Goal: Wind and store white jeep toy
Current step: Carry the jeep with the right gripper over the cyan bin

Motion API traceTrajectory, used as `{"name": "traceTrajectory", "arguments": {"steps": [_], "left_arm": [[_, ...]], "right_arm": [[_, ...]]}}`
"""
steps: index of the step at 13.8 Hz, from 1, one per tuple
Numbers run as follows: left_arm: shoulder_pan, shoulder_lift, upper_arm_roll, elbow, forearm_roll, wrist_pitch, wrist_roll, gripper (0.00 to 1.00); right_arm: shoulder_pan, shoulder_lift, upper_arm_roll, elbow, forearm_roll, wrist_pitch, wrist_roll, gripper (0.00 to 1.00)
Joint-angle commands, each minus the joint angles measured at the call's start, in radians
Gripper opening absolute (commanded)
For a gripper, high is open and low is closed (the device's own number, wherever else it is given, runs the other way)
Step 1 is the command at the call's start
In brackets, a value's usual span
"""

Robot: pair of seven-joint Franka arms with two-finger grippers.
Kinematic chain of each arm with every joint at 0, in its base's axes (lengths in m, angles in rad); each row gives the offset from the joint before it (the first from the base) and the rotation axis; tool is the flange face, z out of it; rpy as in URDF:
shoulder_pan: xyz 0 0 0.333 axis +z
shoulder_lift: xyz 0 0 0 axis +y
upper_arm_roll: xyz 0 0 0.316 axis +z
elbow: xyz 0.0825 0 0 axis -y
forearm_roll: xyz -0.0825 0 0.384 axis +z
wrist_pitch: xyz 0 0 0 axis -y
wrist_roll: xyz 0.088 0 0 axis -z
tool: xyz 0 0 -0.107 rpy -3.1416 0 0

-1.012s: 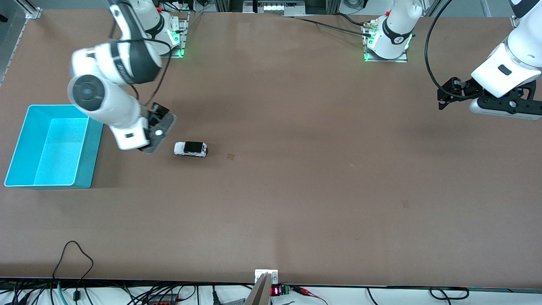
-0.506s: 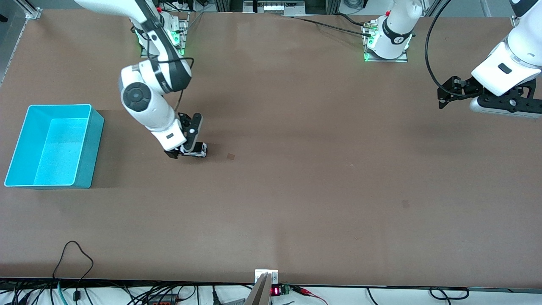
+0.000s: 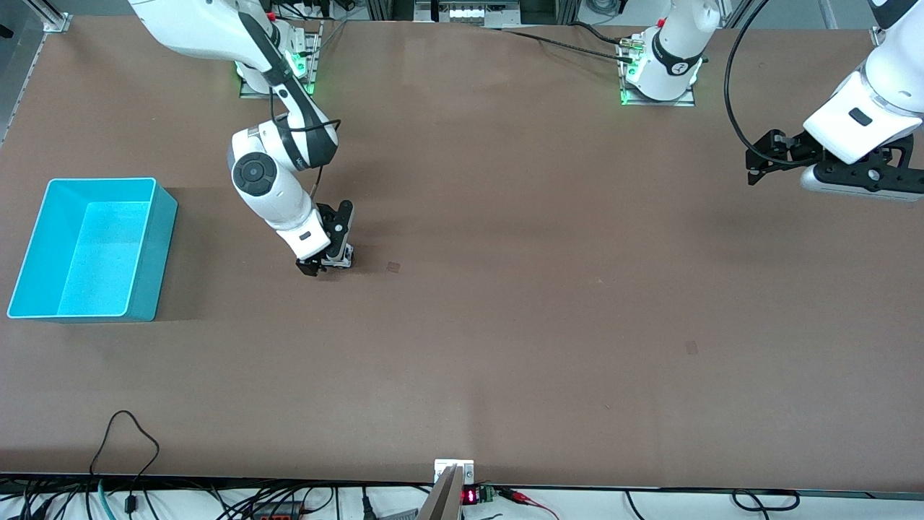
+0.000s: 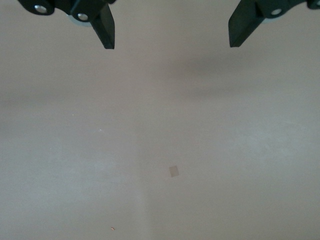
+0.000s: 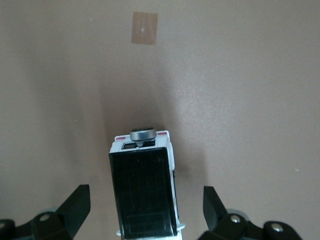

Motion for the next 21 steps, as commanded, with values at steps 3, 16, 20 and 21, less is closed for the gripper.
{"name": "traceTrajectory", "arguments": {"steps": [3,16,20,21], "left_arm": [[0.009,-0.026,-0.006,-0.016,-0.019,-0.007,-0.005,1.00],[0.007,-0.024,-0.006,-0.015,-0.019,-0.007,-0.005,1.00],[0.007,-0.024,-0.006,-0.015,-0.019,-0.007,-0.005,1.00],[0.007,-0.024,-0.006,-0.015,-0.019,-0.007,-0.005,1.00]], "right_arm": [[-0.004,-0.005,-0.002,-0.045,0.001,0.052,-0.060,0.52],[-0.235,-0.182,-0.014,0.186,0.003,-0.424,0.116,0.00],[-0.370,-0.236,-0.044,0.185,-0.011,-0.461,0.268,0.00],[-0.398,-0.238,-0.050,0.183,-0.014,-0.481,0.320,0.00]]}}
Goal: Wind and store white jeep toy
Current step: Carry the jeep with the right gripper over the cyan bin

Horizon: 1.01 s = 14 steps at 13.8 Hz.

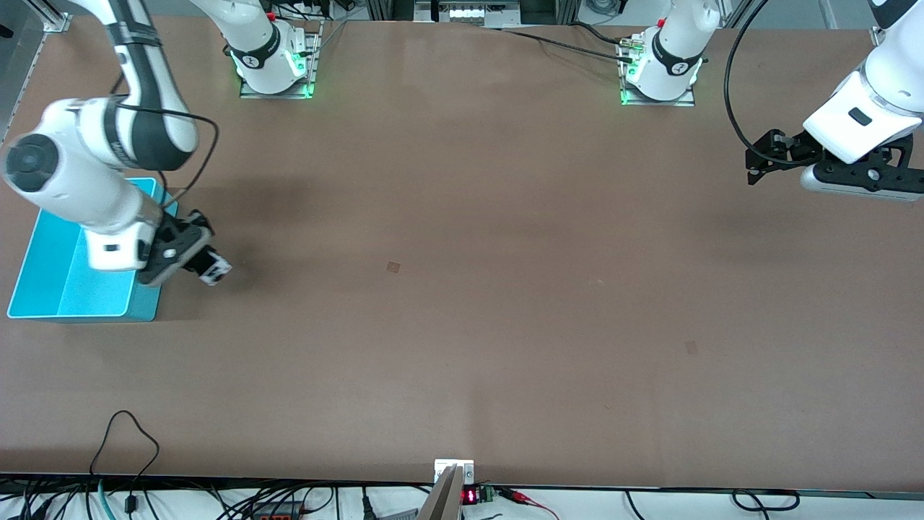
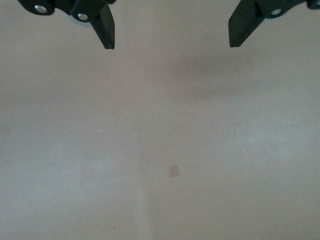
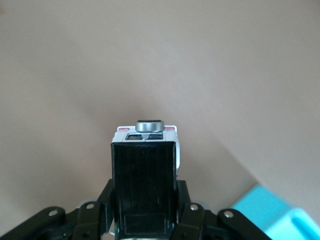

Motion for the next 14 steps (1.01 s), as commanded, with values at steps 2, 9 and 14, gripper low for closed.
{"name": "traceTrajectory", "arguments": {"steps": [2,9,14], "left_arm": [[0.007,-0.024,-0.005,-0.015,-0.019,-0.010,-0.004,1.00],[0.007,-0.024,-0.005,-0.013,-0.019,-0.019,-0.006,1.00],[0.007,-0.024,-0.005,-0.013,-0.019,-0.019,-0.006,1.00]], "right_arm": [[-0.101,-0.032,-0.013,-0.014,-0.071,-0.051,0.188,0.00],[-0.313,0.015,-0.016,-0.023,-0.216,0.009,0.409,0.00],[-0.439,0.109,-0.016,-0.098,-0.217,0.200,0.380,0.00]]}}
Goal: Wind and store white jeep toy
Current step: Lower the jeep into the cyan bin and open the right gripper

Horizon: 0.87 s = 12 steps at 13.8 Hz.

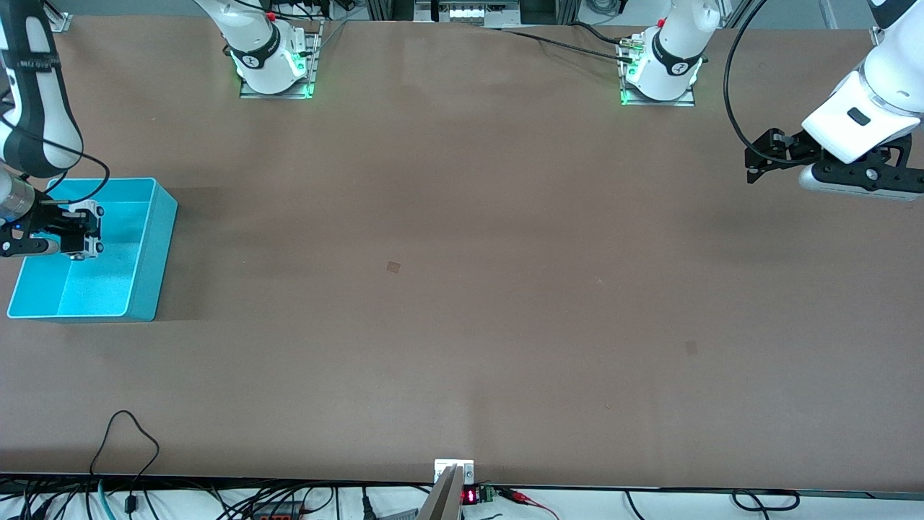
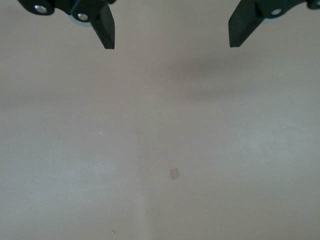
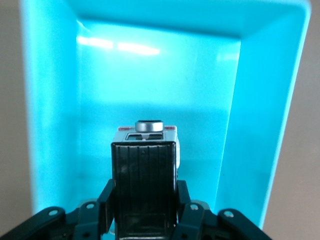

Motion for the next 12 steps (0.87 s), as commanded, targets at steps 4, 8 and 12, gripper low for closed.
{"name": "traceTrajectory", "arguments": {"steps": [4,8,12], "left_arm": [[0.006,-0.024,-0.004,-0.013,-0.019,-0.011,-0.006,1.00],[0.006,-0.024,-0.004,-0.013,-0.019,-0.011,-0.004,1.00],[0.006,-0.025,-0.004,-0.013,-0.019,-0.019,-0.006,1.00]], "right_arm": [[-0.078,0.062,0.021,-0.071,-0.018,0.110,0.007,0.00],[-0.086,0.070,0.021,-0.108,-0.015,0.149,0.010,0.10],[-0.080,0.065,0.024,-0.102,-0.015,0.141,0.010,0.82]]}}
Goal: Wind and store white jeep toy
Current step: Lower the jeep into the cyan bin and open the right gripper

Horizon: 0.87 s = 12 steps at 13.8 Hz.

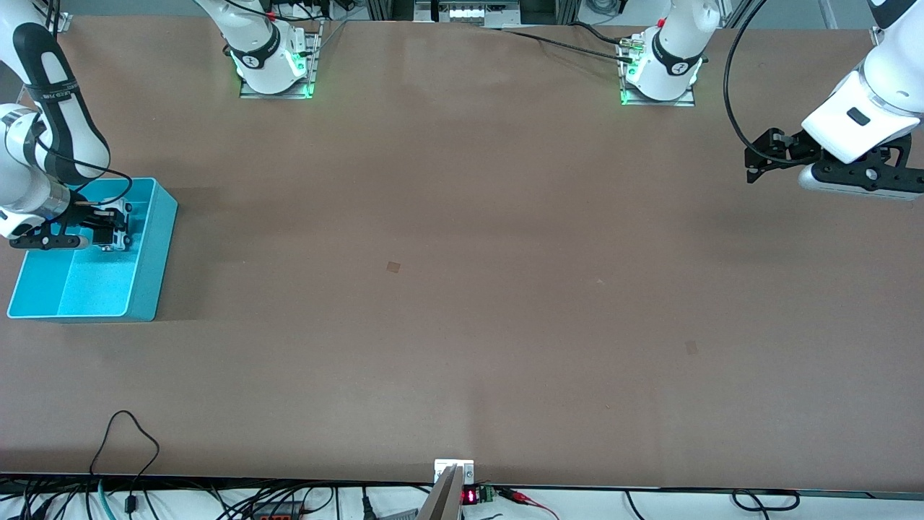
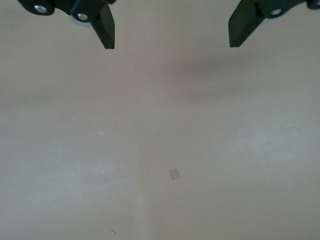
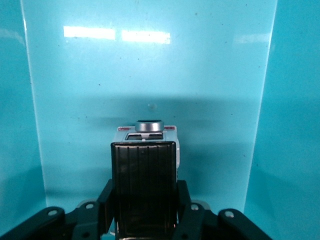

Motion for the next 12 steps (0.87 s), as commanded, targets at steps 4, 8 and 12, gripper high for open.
{"name": "traceTrajectory", "arguments": {"steps": [4,8,12], "left_arm": [[0.006,-0.025,-0.006,-0.013,-0.019,-0.016,-0.004,1.00],[0.006,-0.025,-0.006,-0.013,-0.019,-0.022,-0.006,1.00],[0.006,-0.022,-0.006,-0.003,-0.019,-0.022,-0.004,1.00]], "right_arm": [[0.016,-0.087,0.036,0.007,-0.016,-0.049,0.006,1.00],[0.018,-0.204,0.131,0.023,-0.007,-0.152,0.003,1.00],[0.019,-0.268,0.248,0.110,0.135,-0.316,0.017,1.00]]}}
